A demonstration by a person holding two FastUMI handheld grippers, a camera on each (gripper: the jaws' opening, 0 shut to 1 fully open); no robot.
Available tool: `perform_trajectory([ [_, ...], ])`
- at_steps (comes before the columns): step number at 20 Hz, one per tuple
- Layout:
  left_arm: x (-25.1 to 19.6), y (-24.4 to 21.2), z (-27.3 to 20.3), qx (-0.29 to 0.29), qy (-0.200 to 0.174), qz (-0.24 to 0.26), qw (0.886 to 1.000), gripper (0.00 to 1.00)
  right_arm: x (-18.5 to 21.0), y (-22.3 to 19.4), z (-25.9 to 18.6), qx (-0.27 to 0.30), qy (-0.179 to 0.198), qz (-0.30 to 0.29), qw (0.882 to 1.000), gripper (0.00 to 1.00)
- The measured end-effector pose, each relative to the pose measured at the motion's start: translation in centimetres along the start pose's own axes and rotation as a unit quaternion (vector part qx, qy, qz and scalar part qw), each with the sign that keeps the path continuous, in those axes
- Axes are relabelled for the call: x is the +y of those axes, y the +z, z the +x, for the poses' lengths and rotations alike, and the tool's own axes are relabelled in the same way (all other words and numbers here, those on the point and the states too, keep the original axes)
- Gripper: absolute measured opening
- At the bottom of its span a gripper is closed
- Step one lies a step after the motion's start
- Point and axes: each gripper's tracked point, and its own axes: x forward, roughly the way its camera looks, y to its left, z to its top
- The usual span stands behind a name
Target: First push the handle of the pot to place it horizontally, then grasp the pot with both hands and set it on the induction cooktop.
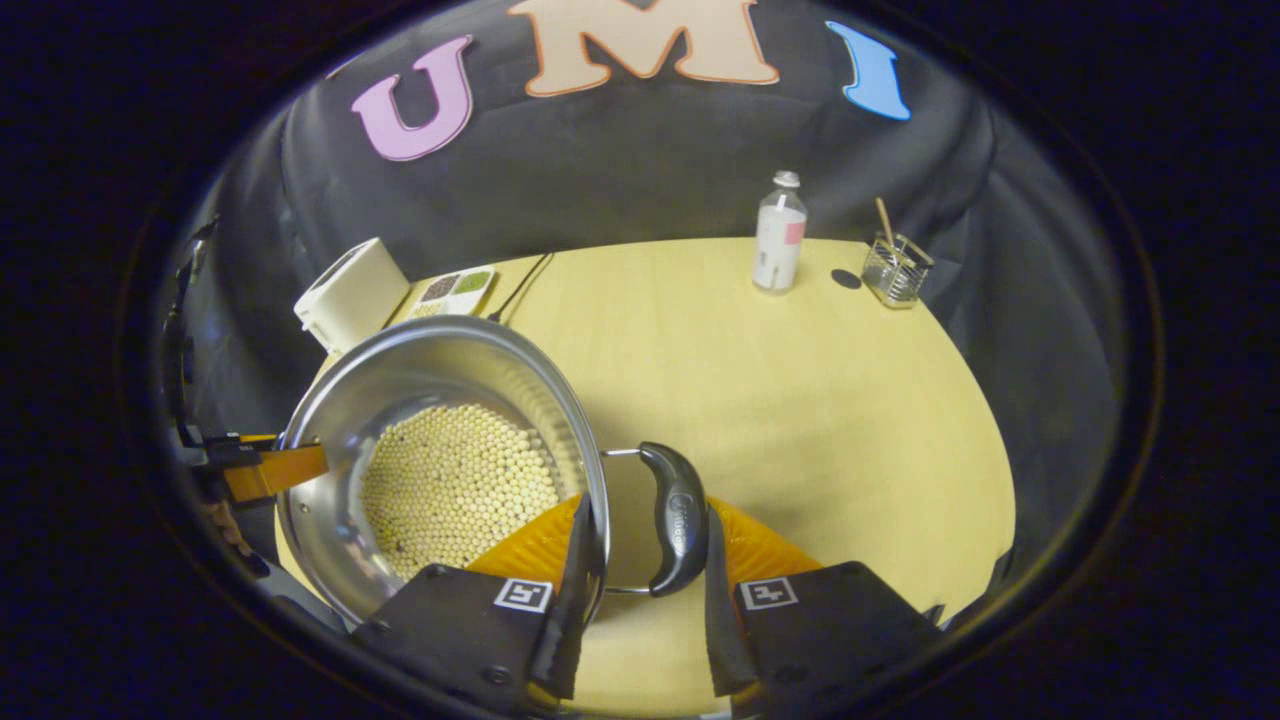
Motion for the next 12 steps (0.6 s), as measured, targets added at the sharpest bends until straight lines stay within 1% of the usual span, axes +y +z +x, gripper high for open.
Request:
perform_trajectory([
  [3, 3.6, 0.0, 1.2, 0.005, -0.018, 0.008, 1.0, 0.57, 3.7, -0.4, 0.2, 0.002, -0.02, 0.006, 1.0, 0.49],
  [5, 5.7, -0.1, 1.7, 0.009, -0.022, 0.011, 1.0, 0.58, 5.9, -0.8, 0.5, 0.008, -0.03, 0.007, 1.0, 0.48],
  [6, 6.8, 0.0, 1.9, 0.01, -0.023, 0.014, 1.0, 0.57, 6.9, -1.0, 0.6, 0.012, -0.034, 0.005, 0.999, 0.53],
  [7, 7.6, 0.0, 2.2, 0.01, -0.027, 0.016, 0.999, 0.57, 7.7, -1.1, 0.8, 0.015, -0.037, 0.001, 0.999, 0.49],
  [8, 8.3, -0.2, 2.6, 0.014, -0.03, 0.016, 0.999, 0.56, 8.4, -1.3, 1.0, 0.02, -0.041, -0.001, 0.999, 0.53],
  [9, 8.9, -0.6, 2.9, 0.021, -0.033, 0.015, 0.999, 0.56, 9.2, -1.6, 1.1, 0.025, -0.044, -0.001, 0.999, 0.49],
  [11, 9.7, -0.7, 3.4, 0.024, -0.035, 0.015, 0.999, 0.57, 9.9, -2.0, 1.6, 0.032, -0.051, -0.001, 0.998, 0.49],
  [12, 10.1, 0.3, 3.7, 0.011, -0.037, 0.028, 0.999, 0.59, 10.3, -1.6, 1.9, 0.03, -0.051, 0.002, 0.998, 0.53],
])
